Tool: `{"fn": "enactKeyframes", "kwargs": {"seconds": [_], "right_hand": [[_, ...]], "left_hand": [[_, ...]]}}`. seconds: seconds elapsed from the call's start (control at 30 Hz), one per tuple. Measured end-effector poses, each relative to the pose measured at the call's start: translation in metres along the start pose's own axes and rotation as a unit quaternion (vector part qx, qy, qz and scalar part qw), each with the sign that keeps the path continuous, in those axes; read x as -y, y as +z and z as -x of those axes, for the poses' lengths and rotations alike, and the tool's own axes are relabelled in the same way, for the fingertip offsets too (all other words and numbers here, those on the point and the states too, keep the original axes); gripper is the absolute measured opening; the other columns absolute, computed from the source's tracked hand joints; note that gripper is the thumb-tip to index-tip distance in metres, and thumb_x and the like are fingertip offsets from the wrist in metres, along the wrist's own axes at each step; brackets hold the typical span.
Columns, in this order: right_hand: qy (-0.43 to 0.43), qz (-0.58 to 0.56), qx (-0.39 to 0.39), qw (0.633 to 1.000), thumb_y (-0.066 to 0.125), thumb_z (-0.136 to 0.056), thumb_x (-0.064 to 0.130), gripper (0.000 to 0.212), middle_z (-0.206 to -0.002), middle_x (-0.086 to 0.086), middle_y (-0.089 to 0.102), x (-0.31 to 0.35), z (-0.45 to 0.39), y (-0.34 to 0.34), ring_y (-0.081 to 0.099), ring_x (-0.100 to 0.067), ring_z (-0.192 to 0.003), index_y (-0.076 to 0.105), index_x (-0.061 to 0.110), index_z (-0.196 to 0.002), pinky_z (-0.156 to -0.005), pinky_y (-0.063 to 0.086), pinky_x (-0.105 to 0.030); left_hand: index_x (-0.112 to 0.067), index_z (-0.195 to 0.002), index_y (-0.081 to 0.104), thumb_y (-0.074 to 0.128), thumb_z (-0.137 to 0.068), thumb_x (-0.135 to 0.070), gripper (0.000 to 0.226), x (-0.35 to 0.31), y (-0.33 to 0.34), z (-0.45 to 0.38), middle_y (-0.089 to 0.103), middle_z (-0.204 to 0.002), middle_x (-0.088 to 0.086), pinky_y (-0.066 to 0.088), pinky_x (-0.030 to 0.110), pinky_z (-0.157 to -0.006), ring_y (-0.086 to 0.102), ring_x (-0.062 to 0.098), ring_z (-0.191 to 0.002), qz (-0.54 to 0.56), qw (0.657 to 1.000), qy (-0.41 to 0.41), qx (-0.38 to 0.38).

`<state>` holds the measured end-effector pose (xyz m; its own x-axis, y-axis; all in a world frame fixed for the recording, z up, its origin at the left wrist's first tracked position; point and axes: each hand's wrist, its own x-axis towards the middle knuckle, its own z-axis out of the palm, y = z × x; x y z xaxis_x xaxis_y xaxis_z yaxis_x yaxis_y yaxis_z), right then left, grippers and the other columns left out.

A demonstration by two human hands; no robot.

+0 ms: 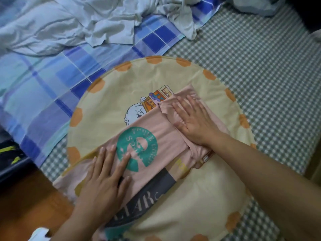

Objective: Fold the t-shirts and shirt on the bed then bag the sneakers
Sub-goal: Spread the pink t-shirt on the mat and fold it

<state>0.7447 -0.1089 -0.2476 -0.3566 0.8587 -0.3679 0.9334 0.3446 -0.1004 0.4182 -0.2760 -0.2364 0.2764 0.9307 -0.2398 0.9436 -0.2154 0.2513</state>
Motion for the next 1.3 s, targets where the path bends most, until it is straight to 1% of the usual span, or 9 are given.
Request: {"fn": "enactKeyframes", "kwargs": {"seconds": [0.27, 0.37, 0.47, 0.63, 0.8, 0.9, 1.0, 1.13, 1.3], "right_hand": [[-0.088, 0.005, -0.092, 0.992, 0.026, -0.098, 0.062, 0.074, -0.169, -0.001, 0.014, 0.029, 0.002, 0.003, 0.006, -0.026, -0.156, 0.021, 0.024, -0.161, -0.125, 0.008, -0.052], [-0.1, 0.042, -0.068, 0.992, 0.026, -0.098, 0.062, 0.075, -0.169, -0.002, 0.013, 0.038, -0.003, 0.018, 0.012, -0.029, -0.155, 0.018, 0.023, -0.162, -0.123, 0.015, -0.053], [-0.051, 0.012, -0.116, 0.992, 0.039, -0.096, 0.052, 0.07, -0.166, -0.008, 0.023, 0.061, 0.013, 0.01, 0.021, -0.036, -0.151, 0.032, 0.018, -0.157, -0.122, 0.015, -0.054], [0.055, -0.259, -0.203, 0.943, 0.065, -0.091, 0.012, 0.026, -0.119, -0.007, 0.053, 0.194, 0.139, 0.04, 0.056, -0.023, -0.102, 0.06, 0.008, -0.116, -0.092, 0.048, -0.04], [0.522, -0.551, -0.1, 0.644, 0.066, -0.096, 0.023, 0.037, -0.104, 0.009, 0.055, 0.319, 0.198, 0.057, 0.06, -0.01, -0.093, 0.051, 0.017, -0.13, -0.075, 0.048, -0.024], [0.596, -0.645, -0.123, 0.462, 0.07, -0.095, 0.028, 0.04, -0.103, 0.001, 0.065, 0.353, 0.174, 0.058, 0.065, -0.012, -0.09, 0.054, 0.011, -0.127, -0.075, 0.053, -0.029], [0.597, -0.695, -0.1, 0.388, 0.069, -0.095, 0.03, 0.026, -0.097, -0.005, 0.07, 0.379, 0.157, 0.063, 0.068, -0.017, -0.085, 0.063, 0.009, -0.11, -0.067, 0.053, -0.028], [0.574, -0.712, -0.123, 0.386, 0.066, -0.098, 0.03, 0.021, -0.089, -0.004, 0.069, 0.393, 0.167, 0.065, 0.067, -0.012, -0.073, 0.066, 0.01, -0.104, -0.063, 0.05, -0.029], [0.584, -0.651, -0.056, 0.482, 0.064, -0.07, 0.07, 0.049, -0.079, 0.001, 0.072, 0.411, 0.216, 0.071, 0.07, -0.018, -0.072, 0.07, 0.024, -0.087, -0.073, 0.059, -0.048]], "left_hand": [[-0.014, -0.157, 0.032, 0.031, -0.094, -0.066, 0.083, 0.055, 0.008, 0.033, 0.03, -0.158, 0.024, 0.024, 0.053, -0.119, 0.028, 0.041, -0.145, 0.152, 0.935, -0.316, -0.048], [-0.009, -0.123, 0.061, 0.047, -0.089, -0.063, 0.066, 0.088, 0.001, 0.044, 0.059, -0.113, 0.014, 0.042, 0.048, -0.09, 0.052, 0.036, -0.108, 0.163, 0.948, -0.271, -0.035], [-0.017, -0.083, 0.059, 0.059, -0.086, -0.059, 0.042, 0.115, -0.023, 0.037, 0.053, -0.079, 0.001, 0.038, 0.04, -0.066, 0.05, 0.024, -0.077, 0.226, 0.951, -0.212, 0.004], [-0.013, -0.078, 0.06, 0.074, -0.092, -0.025, 0.023, 0.135, -0.055, 0.023, 0.059, -0.066, -0.007, 0.041, 0.031, -0.06, 0.049, 0.003, -0.058, 0.333, 0.911, -0.21, 0.123], [-0.008, -0.091, 0.064, 0.069, -0.096, -0.015, 0.009, 0.147, -0.058, 0.023, 0.065, -0.067, -0.008, 0.048, 0.011, -0.06, 0.059, -0.001, -0.062, 0.429, 0.868, -0.22, 0.117], [-0.009, -0.094, 0.062, 0.064, -0.098, -0.012, 0.006, 0.147, -0.052, 0.026, 0.067, -0.077, 0.003, 0.053, 0.016, -0.061, 0.065, 0.01, -0.069, 0.489, 0.829, -0.242, 0.122], [-0.01, -0.093, 0.062, 0.061, -0.1, -0.012, 0.008, 0.143, -0.045, 0.029, 0.066, -0.078, 0.003, 0.056, 0.023, -0.066, 0.064, 0.016, -0.073, 0.531, 0.795, -0.267, 0.119], [-0.005, -0.091, 0.059, 0.058, -0.101, -0.008, 0.011, 0.134, -0.052, 0.039, 0.061, -0.076, 0.009, 0.055, 0.02, -0.059, 0.064, 0.012, -0.063, 0.529, 0.799, -0.263, 0.116], [-0.001, -0.095, 0.059, 0.06, -0.101, -0.01, 0.01, 0.142, -0.067, 0.089, 0.066, -0.088, 0.015, 0.057, 0.032, -0.068, 0.069, 0.022, -0.072, 0.47, 0.809, -0.295, 0.195]]}}
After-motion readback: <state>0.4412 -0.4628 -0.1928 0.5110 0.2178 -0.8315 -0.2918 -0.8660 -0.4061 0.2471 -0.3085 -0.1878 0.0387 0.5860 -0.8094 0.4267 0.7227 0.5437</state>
